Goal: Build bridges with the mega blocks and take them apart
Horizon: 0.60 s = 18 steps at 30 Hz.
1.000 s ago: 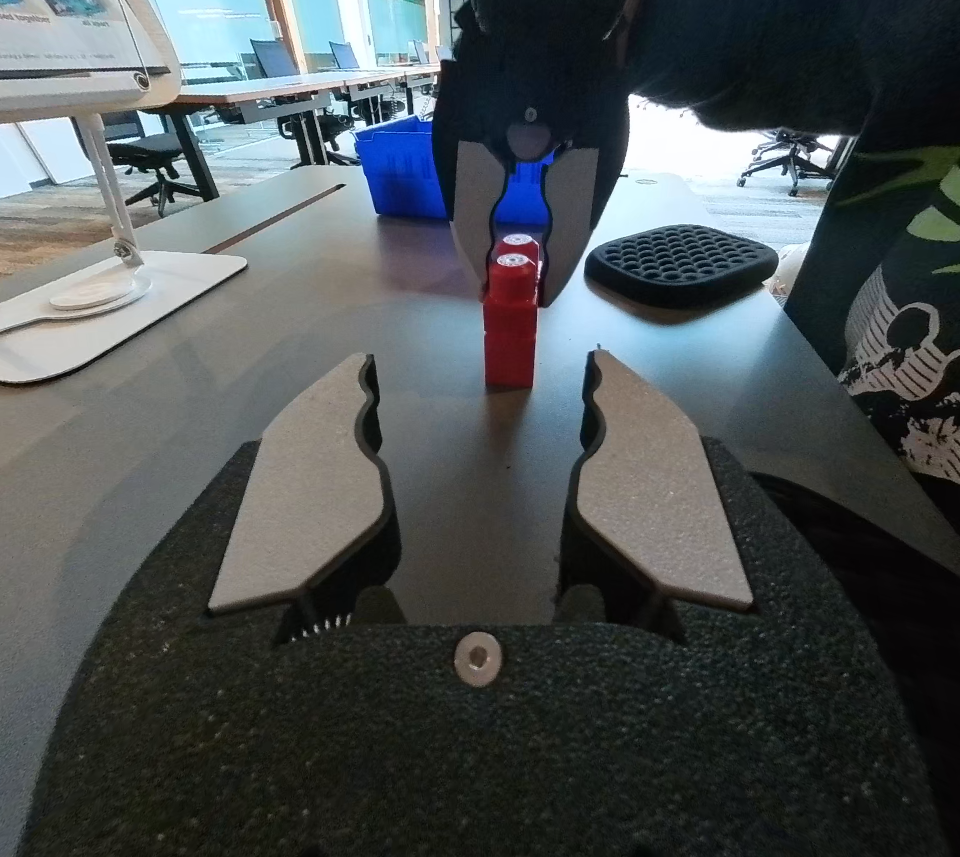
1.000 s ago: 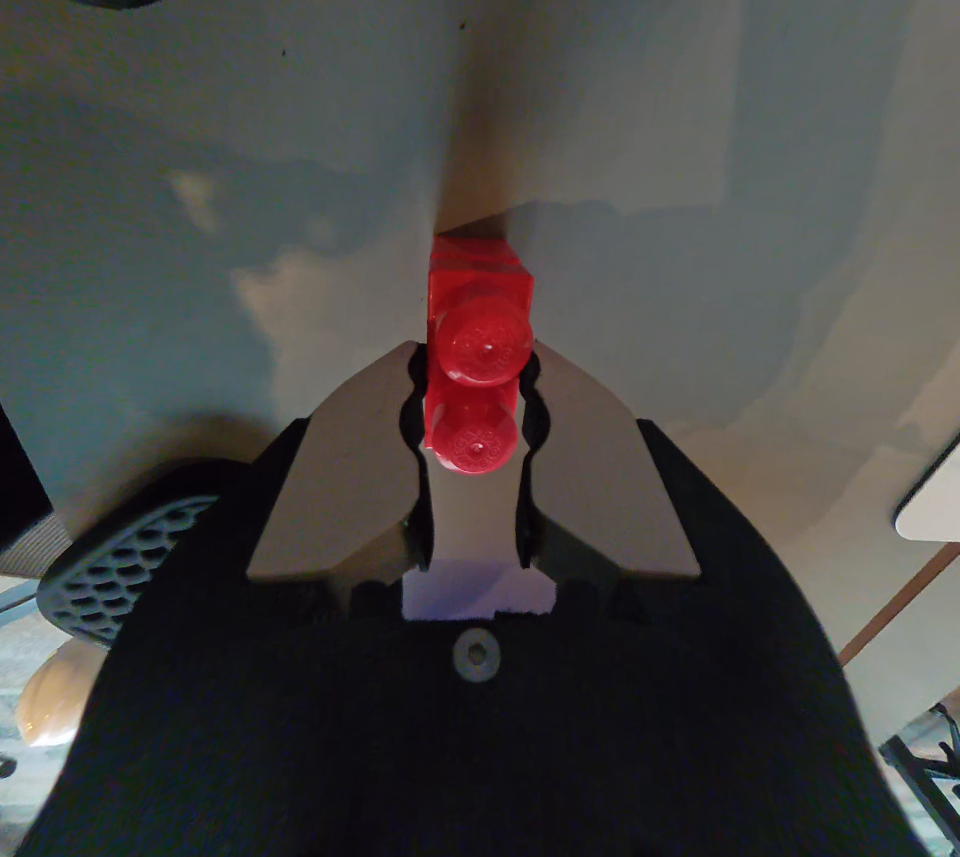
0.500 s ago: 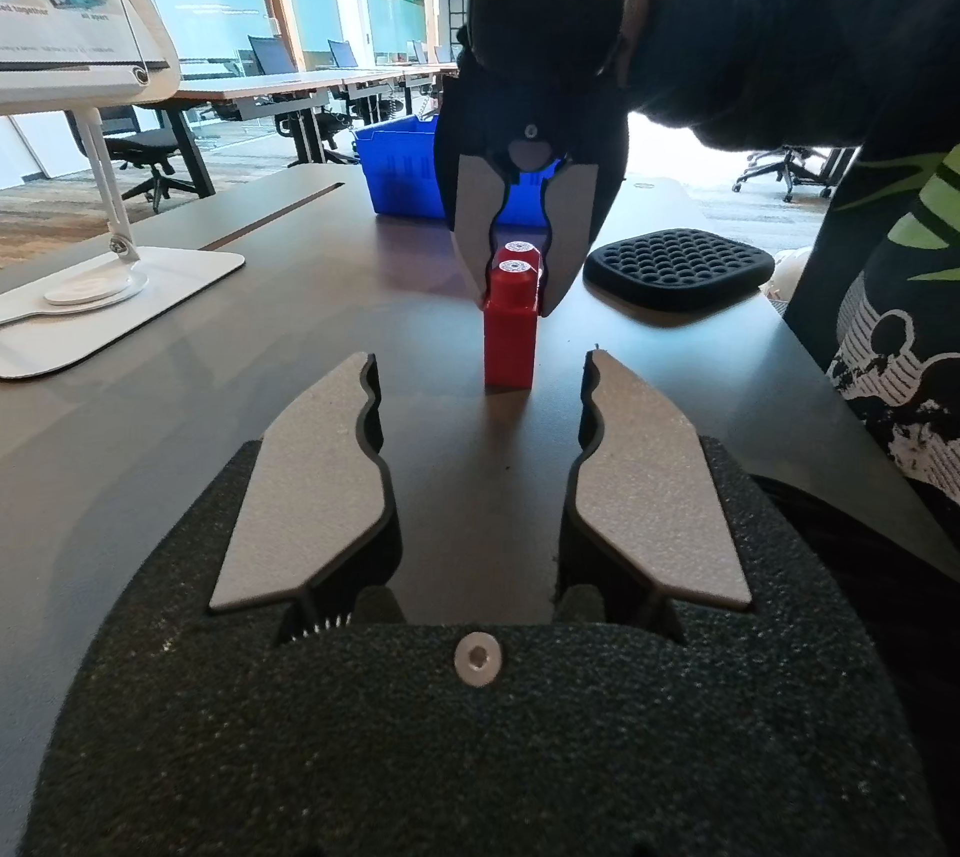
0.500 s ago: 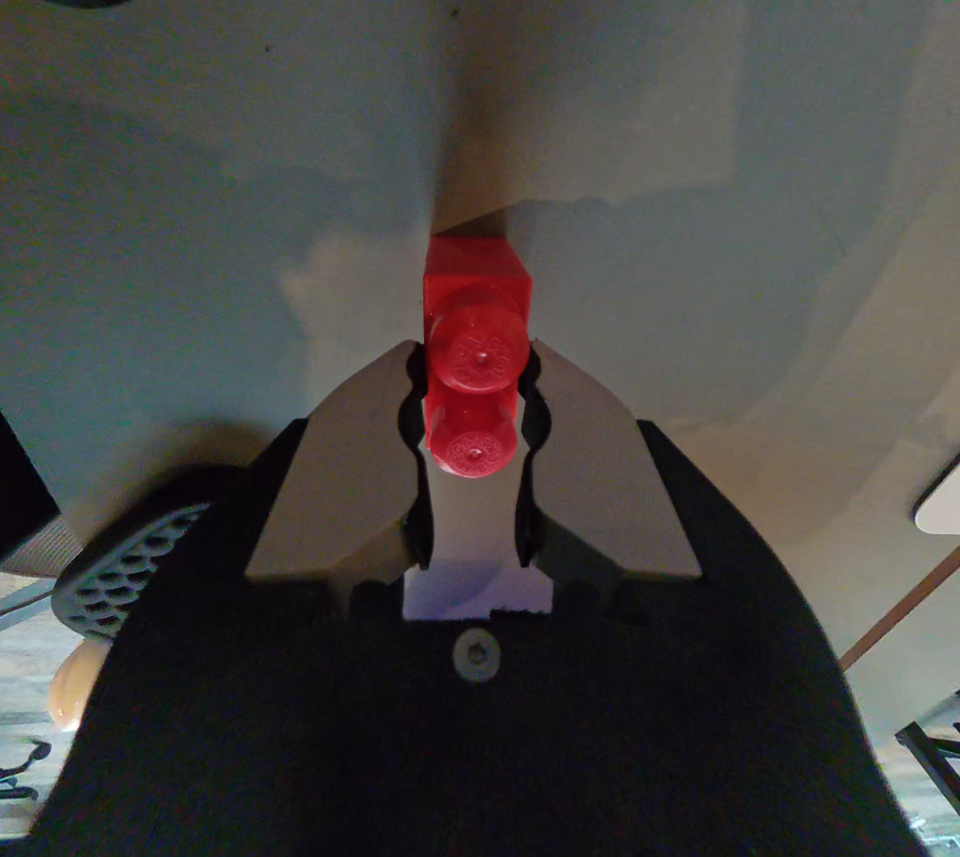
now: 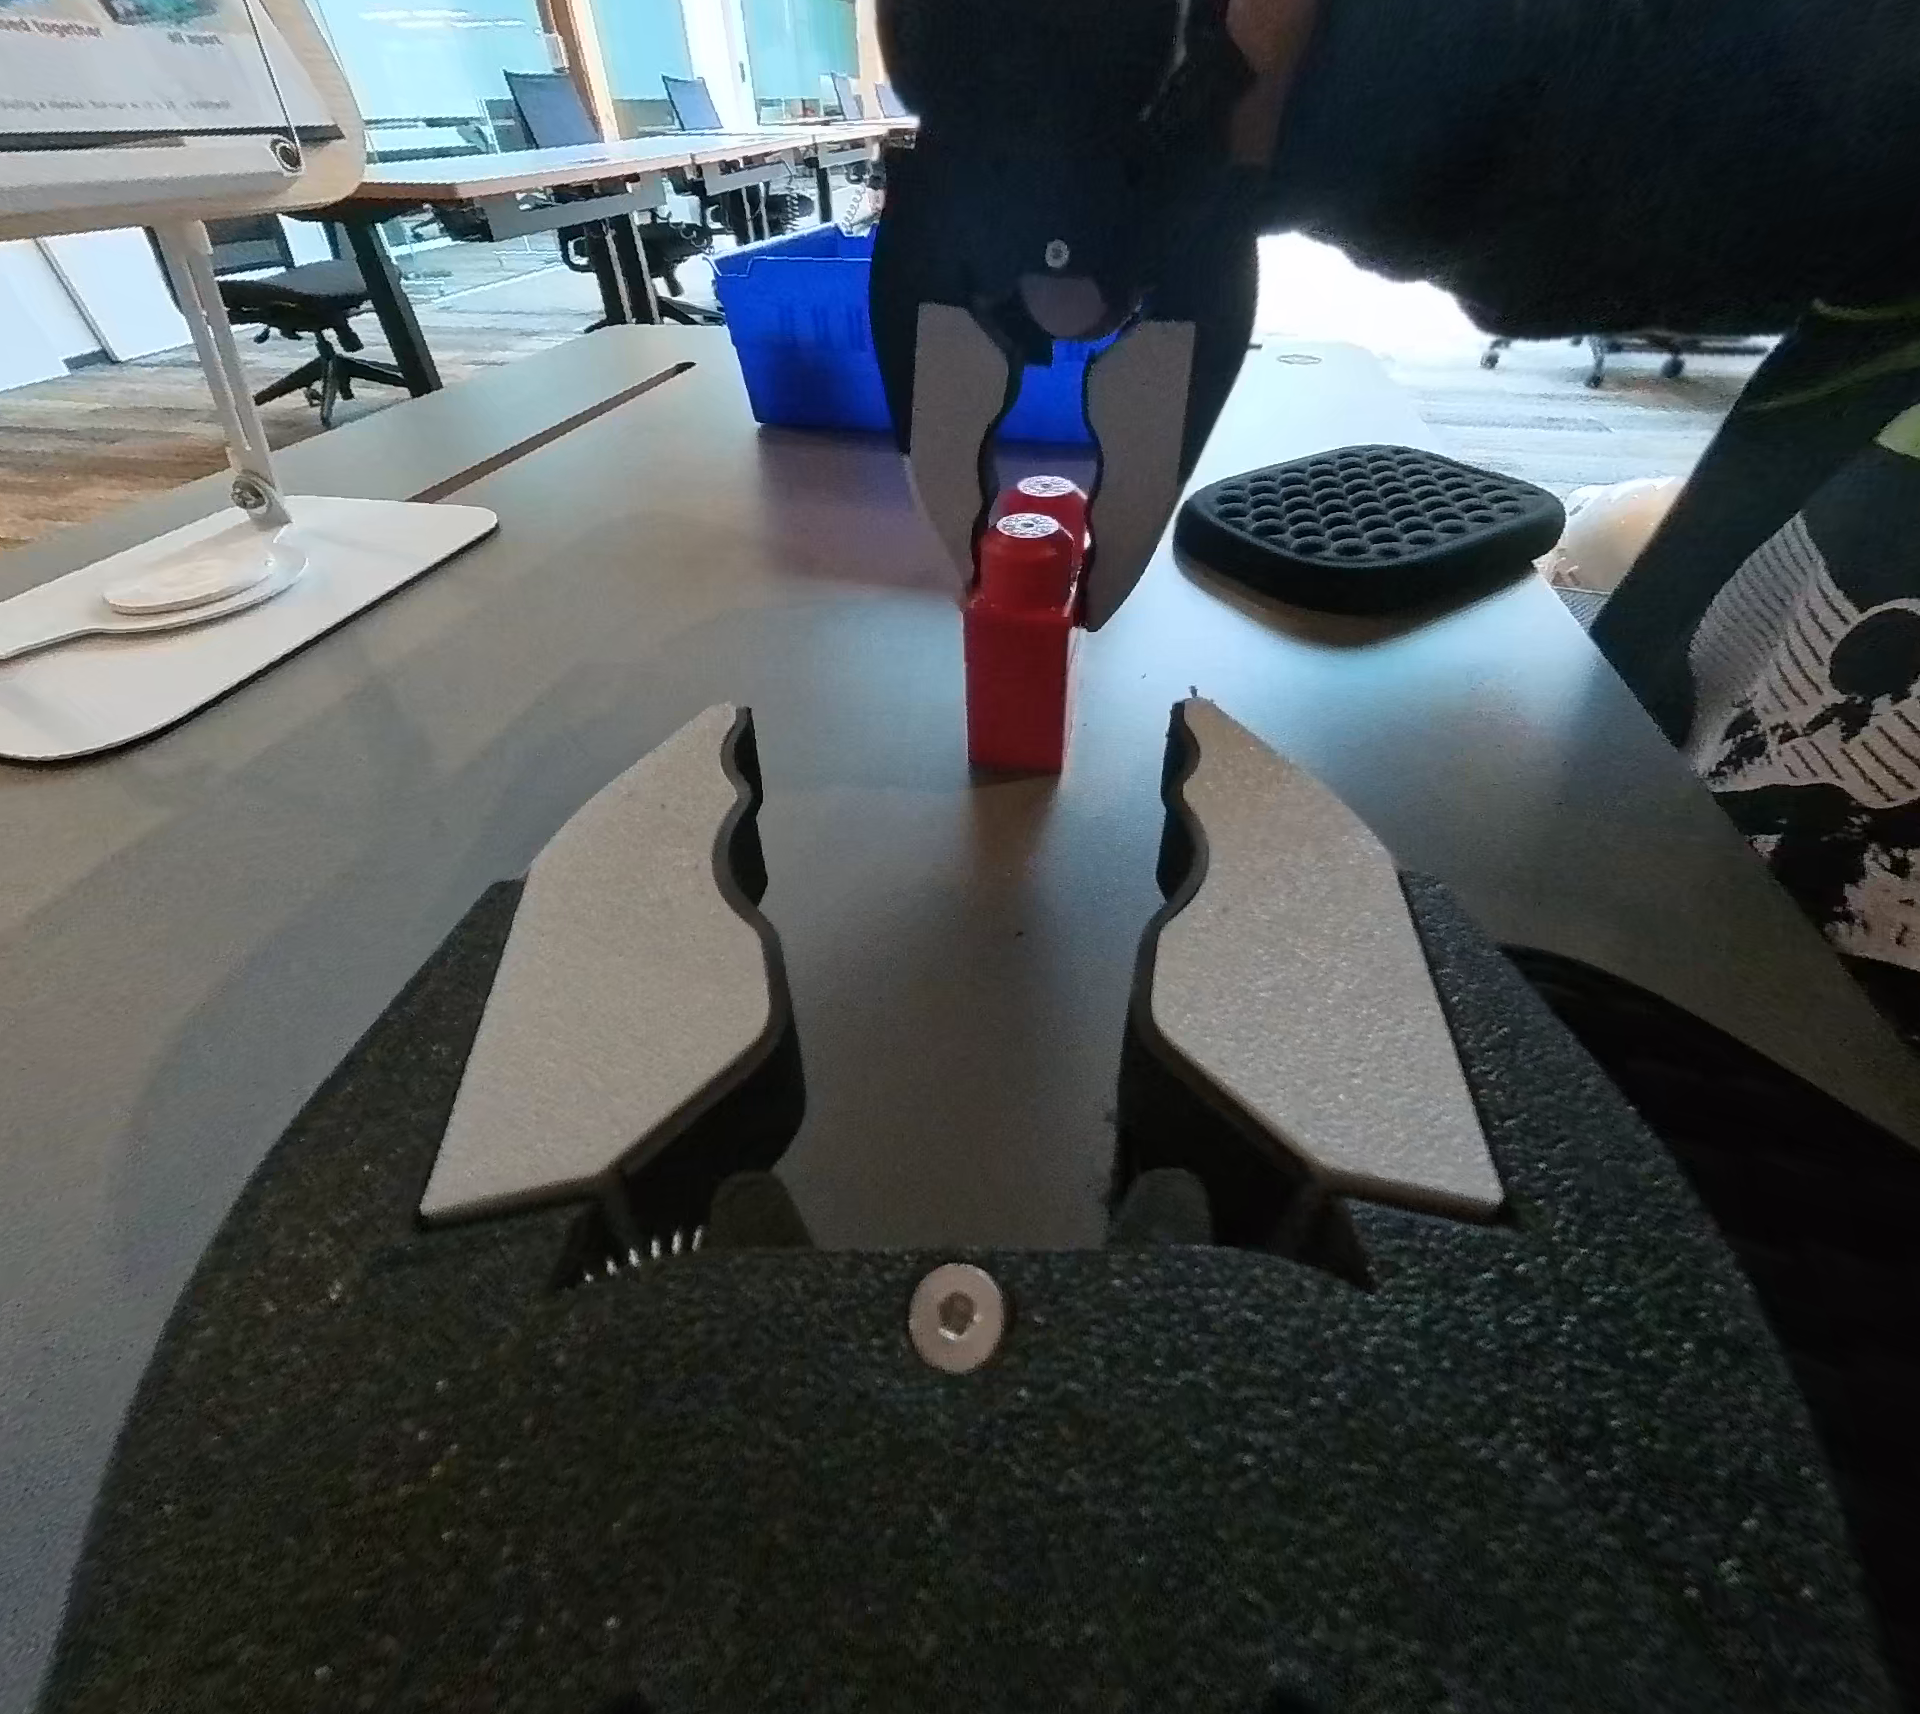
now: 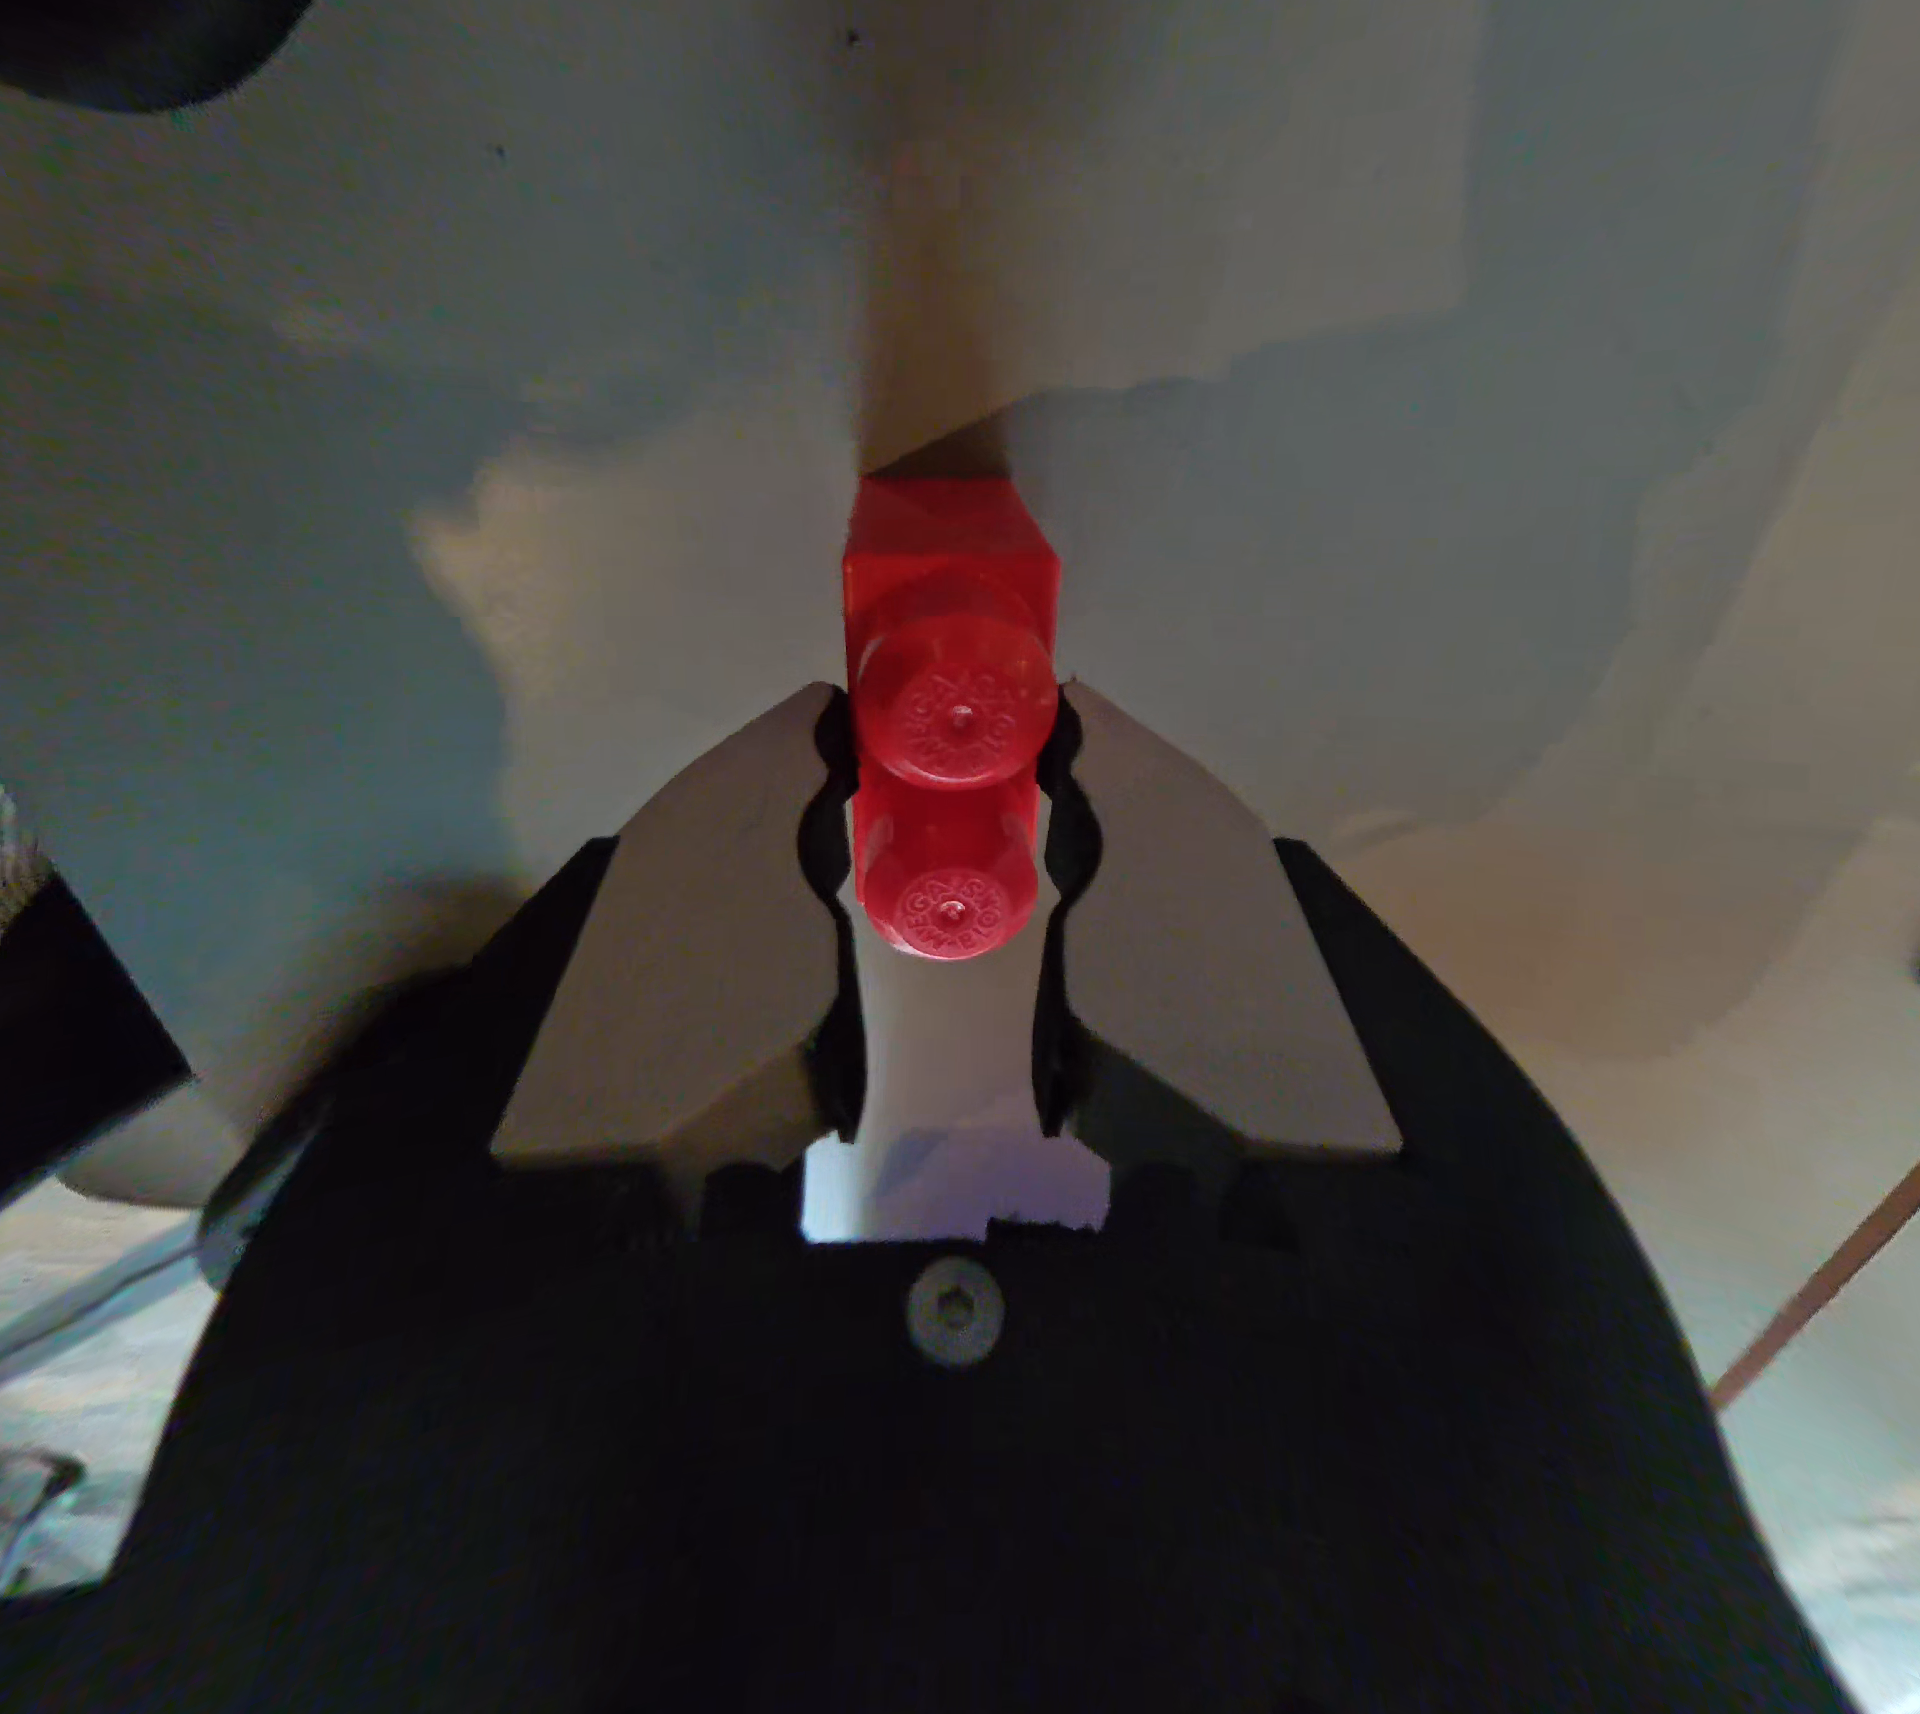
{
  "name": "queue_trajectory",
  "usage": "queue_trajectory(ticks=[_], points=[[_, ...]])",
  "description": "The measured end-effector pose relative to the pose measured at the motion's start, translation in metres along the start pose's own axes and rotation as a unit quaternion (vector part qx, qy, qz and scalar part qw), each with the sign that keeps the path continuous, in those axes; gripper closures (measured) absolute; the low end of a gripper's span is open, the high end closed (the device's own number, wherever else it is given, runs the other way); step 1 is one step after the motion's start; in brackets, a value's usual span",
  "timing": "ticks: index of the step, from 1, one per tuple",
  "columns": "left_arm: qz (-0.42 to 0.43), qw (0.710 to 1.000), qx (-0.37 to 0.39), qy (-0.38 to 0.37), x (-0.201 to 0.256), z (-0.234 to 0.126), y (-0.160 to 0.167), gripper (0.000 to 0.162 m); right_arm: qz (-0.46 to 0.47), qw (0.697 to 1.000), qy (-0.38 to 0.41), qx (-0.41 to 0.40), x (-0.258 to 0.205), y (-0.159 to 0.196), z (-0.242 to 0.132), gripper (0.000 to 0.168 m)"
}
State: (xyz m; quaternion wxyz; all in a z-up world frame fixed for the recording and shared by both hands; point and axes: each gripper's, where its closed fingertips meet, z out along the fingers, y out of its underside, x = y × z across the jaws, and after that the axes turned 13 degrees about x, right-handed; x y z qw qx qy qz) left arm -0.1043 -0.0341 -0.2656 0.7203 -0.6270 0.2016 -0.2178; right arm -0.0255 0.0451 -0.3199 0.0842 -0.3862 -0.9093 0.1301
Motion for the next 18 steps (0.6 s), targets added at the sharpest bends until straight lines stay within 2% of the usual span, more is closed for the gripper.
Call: queue_trajectory(ticks=[5, 9, 14, 18], points=[[0.002, 1.000, 0.003, -0.004, -0.001, 0.000, -0.001, 0.087, 0.080, 0.995, 0.019, 0.050, 0.009, 0.005, -0.012, 0.134], [0.008, 1.000, 0.001, -0.005, 0.000, 0.000, 0.000, 0.088, 0.156, 0.983, 0.067, 0.063, 0.030, 0.029, -0.054, 0.134], [0.016, 1.000, -0.006, -0.007, 0.000, 0.001, 0.002, 0.088, 0.252, 0.956, 0.141, 0.040, 0.060, 0.099, -0.124, 0.134], [0.014, 1.000, -0.004, -0.009, -0.001, 0.000, 0.001, 0.089, 0.345, 0.917, 0.202, 0.007, 0.079, 0.174, -0.175, 0.134]])
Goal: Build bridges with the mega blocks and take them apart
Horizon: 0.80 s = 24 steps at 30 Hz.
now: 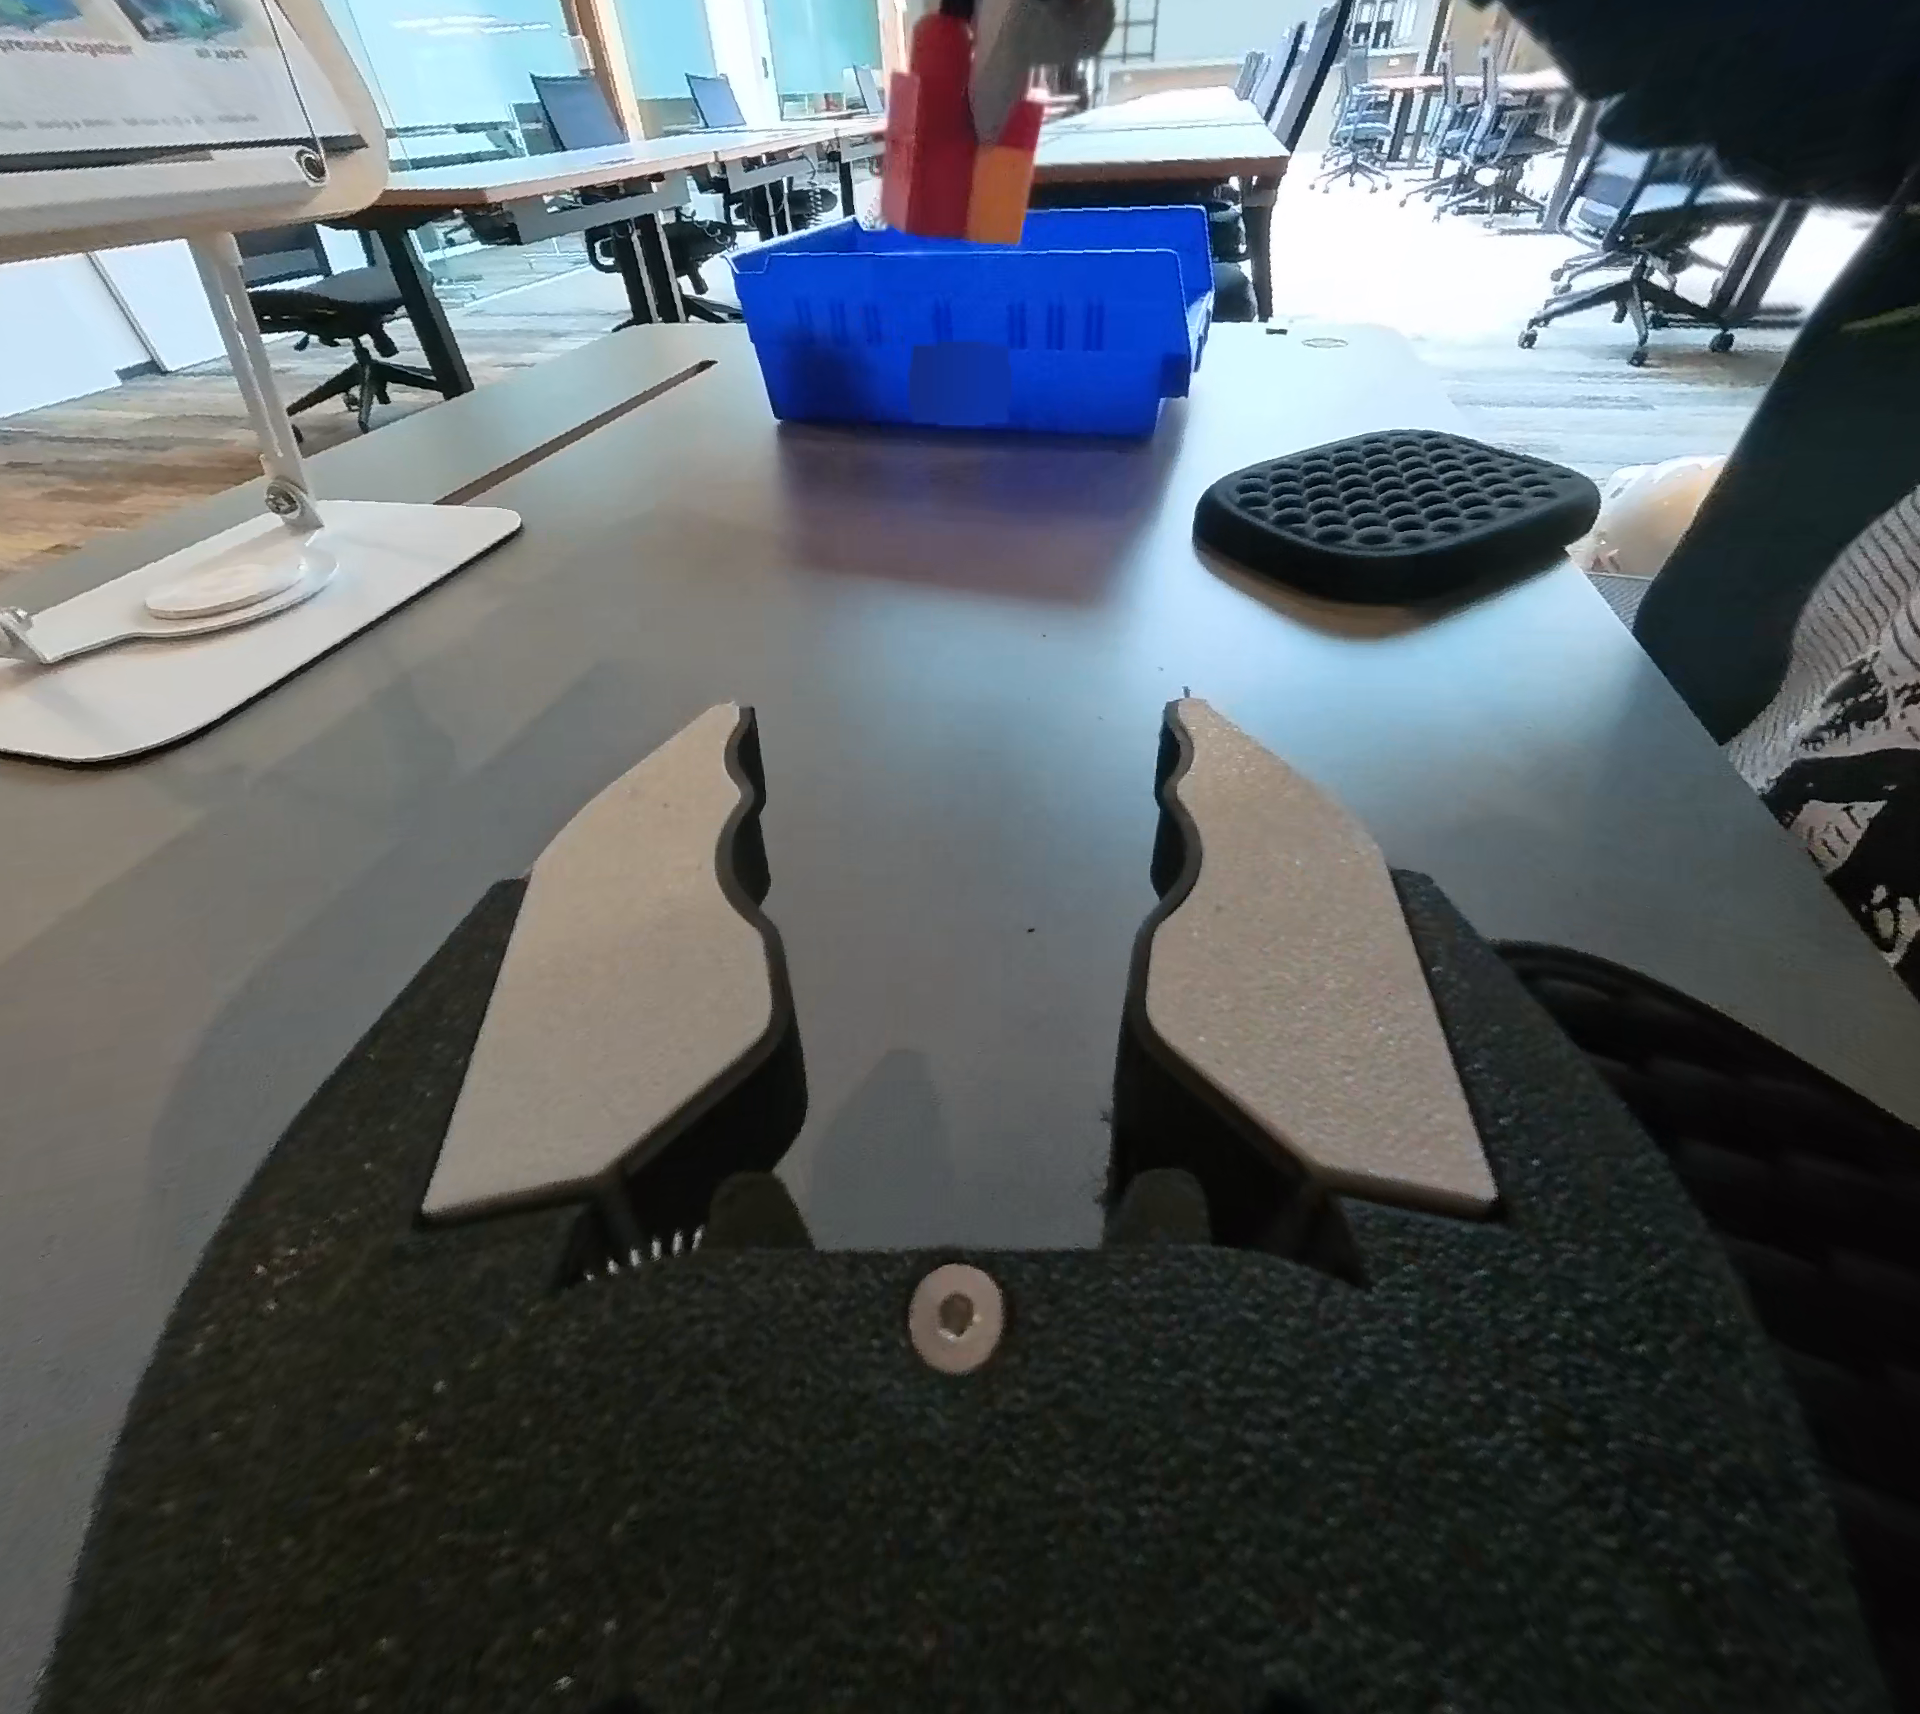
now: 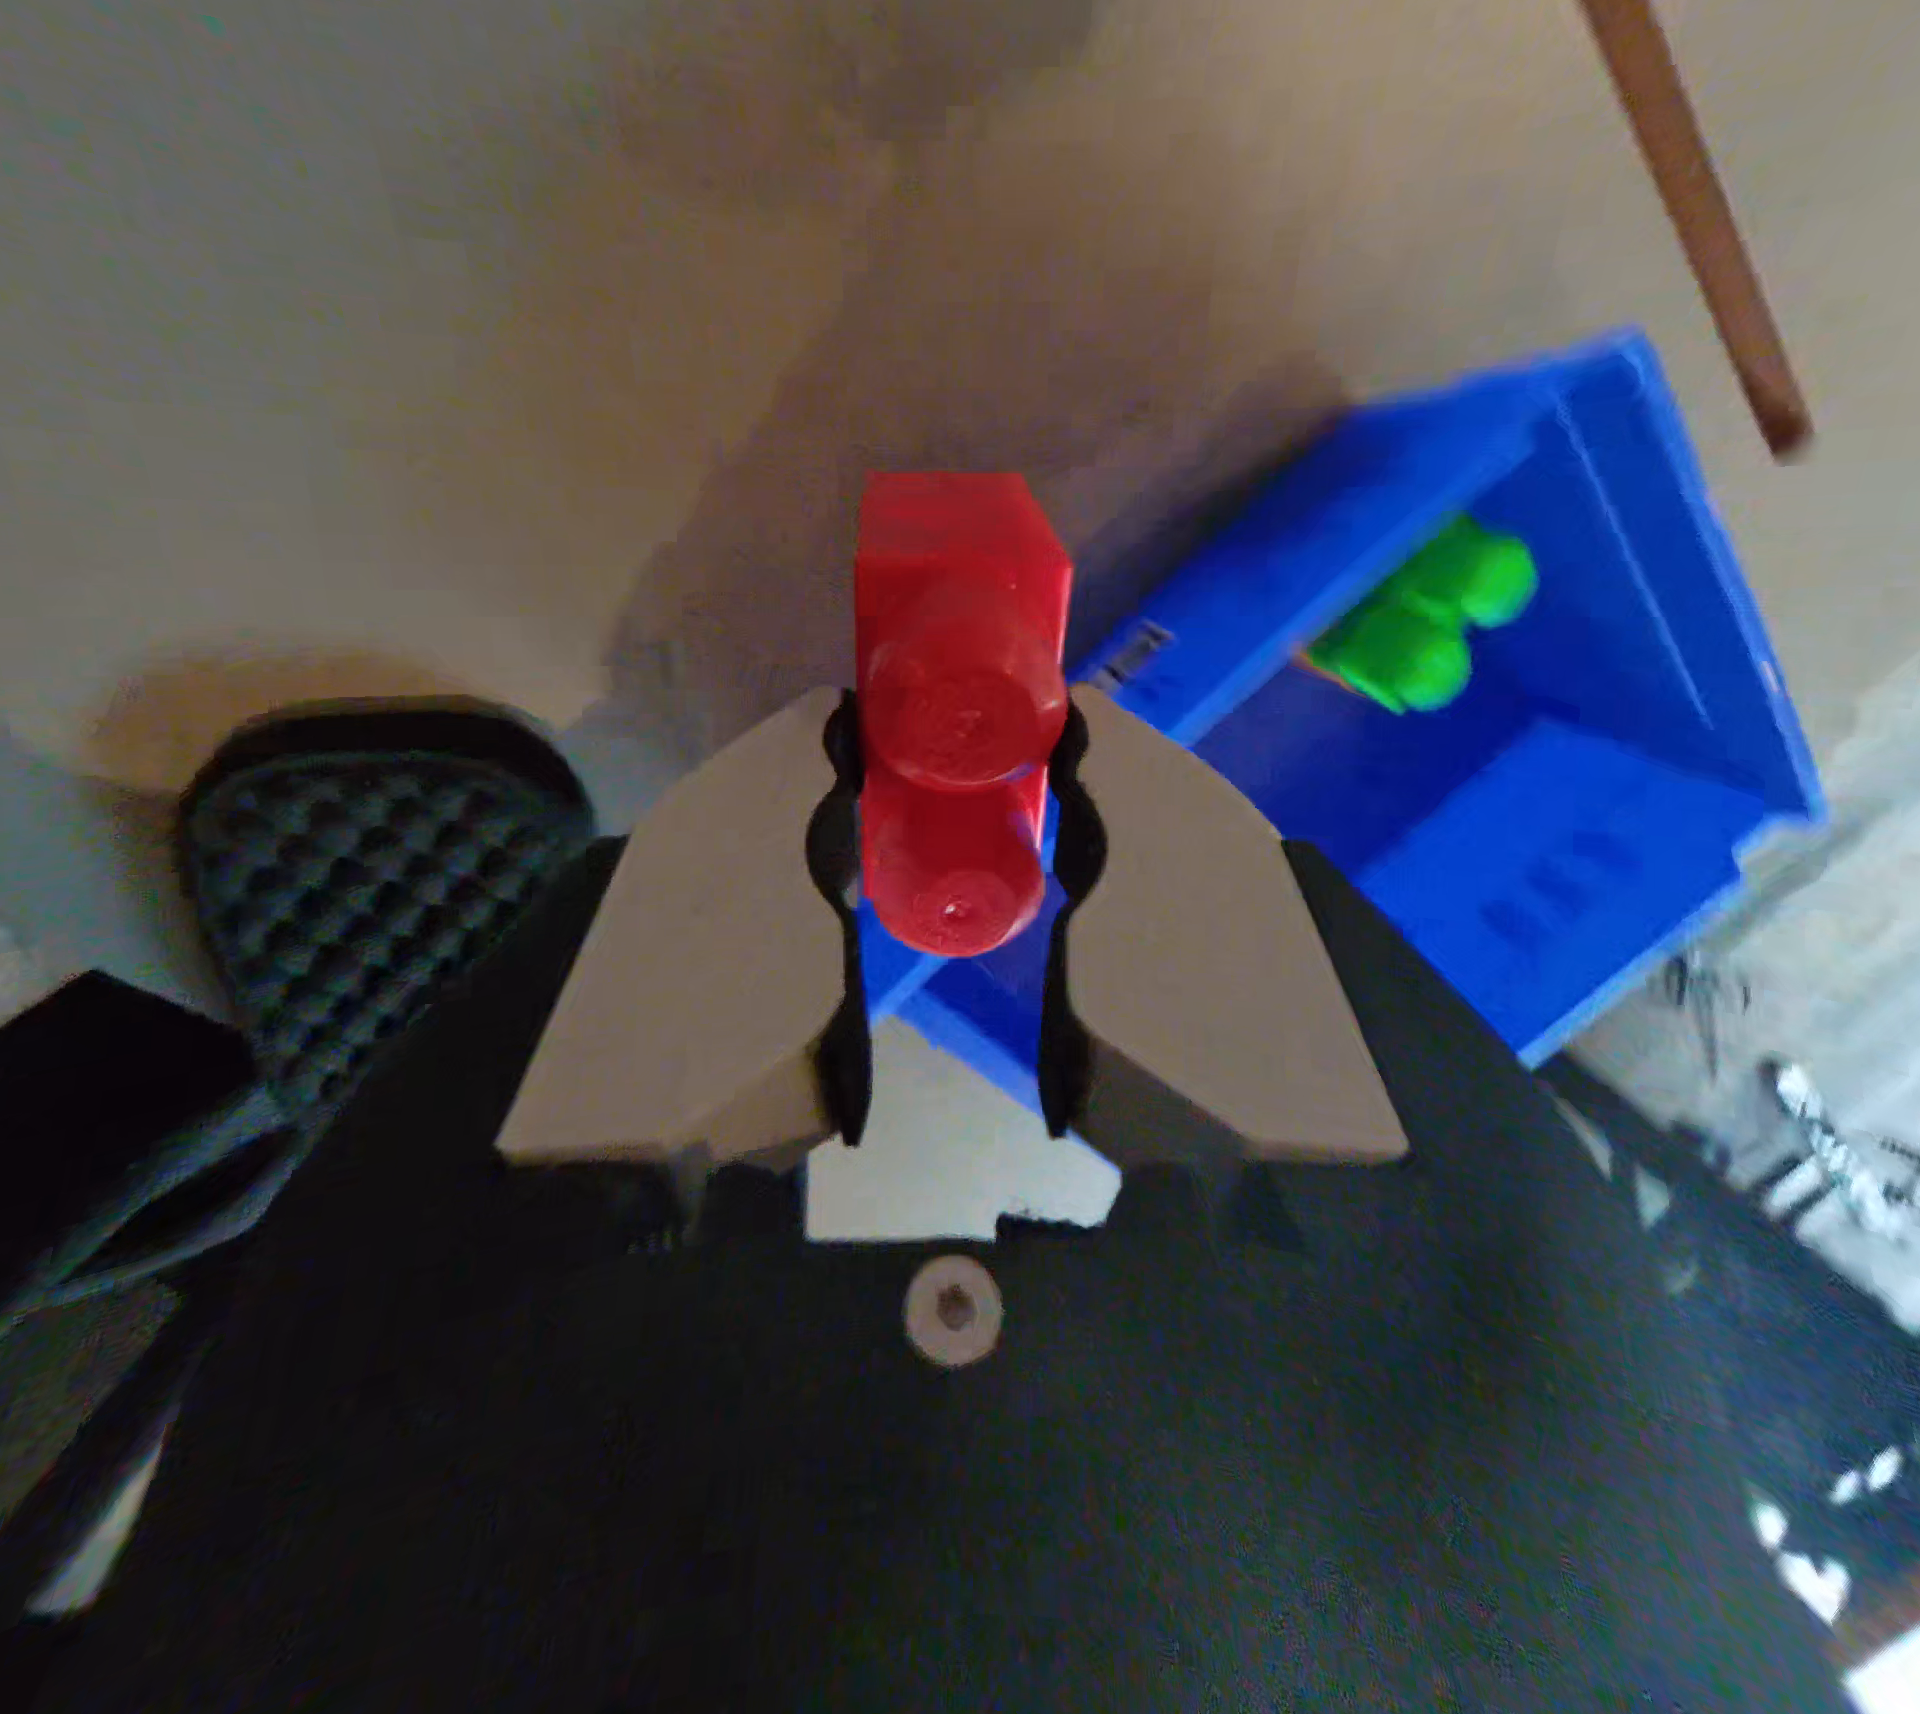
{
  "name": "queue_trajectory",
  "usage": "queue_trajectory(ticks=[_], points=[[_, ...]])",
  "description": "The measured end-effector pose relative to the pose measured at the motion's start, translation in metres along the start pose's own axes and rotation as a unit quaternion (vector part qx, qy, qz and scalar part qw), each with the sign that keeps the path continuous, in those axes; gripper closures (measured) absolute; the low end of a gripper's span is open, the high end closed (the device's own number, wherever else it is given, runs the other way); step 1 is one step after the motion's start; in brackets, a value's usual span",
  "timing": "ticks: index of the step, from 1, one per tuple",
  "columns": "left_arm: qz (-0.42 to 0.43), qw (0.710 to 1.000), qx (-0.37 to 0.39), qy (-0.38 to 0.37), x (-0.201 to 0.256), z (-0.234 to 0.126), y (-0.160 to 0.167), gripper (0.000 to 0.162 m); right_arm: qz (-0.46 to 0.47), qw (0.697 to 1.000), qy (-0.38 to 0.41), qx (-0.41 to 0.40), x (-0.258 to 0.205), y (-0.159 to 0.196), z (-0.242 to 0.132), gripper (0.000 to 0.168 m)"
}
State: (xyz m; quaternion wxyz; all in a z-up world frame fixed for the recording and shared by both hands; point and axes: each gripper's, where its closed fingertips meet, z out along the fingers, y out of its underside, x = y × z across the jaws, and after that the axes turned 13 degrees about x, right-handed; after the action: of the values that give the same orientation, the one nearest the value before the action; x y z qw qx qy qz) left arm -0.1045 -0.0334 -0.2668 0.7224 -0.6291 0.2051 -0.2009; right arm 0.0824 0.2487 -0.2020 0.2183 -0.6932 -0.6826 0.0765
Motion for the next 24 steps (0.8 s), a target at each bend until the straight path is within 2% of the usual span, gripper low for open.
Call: queue_trajectory(ticks=[5, 12, 17, 24], points=[[-0.004, 1.000, 0.004, -0.001, -0.001, -0.001, -0.001, 0.090, 0.108, 0.991, 0.071, -0.032, 0.078, 0.049, -0.013, 0.134], [-0.005, 1.000, 0.012, -0.007, -0.003, -0.002, -0.003, 0.091, 0.236, 0.966, 0.092, -0.057, 0.149, 0.091, 0.018, 0.134], [-0.006, 1.000, 0.008, -0.006, -0.002, -0.001, -0.002, 0.091, 0.291, 0.950, 0.088, -0.072, 0.177, 0.104, 0.054, 0.134], [-0.008, 1.000, 0.012, -0.003, -0.001, -0.002, -0.003, 0.091, 0.310, 0.944, 0.075, -0.083, 0.190, 0.106, 0.092, 0.134]])
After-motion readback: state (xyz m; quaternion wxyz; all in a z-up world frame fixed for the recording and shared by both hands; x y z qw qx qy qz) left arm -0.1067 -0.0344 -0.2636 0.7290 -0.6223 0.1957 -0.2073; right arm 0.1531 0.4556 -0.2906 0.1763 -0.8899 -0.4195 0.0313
